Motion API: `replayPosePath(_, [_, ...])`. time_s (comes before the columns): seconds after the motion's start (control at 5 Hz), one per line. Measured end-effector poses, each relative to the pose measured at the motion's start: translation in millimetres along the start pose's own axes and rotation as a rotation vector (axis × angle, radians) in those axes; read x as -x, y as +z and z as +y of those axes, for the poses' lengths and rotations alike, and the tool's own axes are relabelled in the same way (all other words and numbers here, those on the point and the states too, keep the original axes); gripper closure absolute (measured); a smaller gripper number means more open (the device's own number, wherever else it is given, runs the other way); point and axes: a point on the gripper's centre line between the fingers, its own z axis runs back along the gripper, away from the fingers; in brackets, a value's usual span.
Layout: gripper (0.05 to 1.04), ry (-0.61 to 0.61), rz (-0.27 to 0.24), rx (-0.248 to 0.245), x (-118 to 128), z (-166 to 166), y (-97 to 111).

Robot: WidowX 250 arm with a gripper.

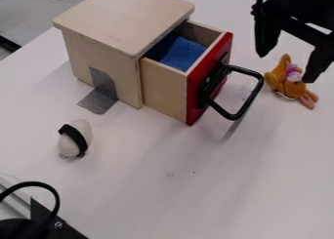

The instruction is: Put the cucumber on the table

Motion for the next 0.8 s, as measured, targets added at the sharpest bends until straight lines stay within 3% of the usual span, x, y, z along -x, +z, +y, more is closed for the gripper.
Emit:
replayPosePath(0.2, [0.083, -0.001, 0.029, -0.002, 3, -1, -9])
replayPosePath(0.4, [0.083, -0.039, 0.055, 0.058, -3, -12, -18])
replayPosePath(0.8, [0.083, -0.003, 0.015, 0.148, -62, -37, -38])
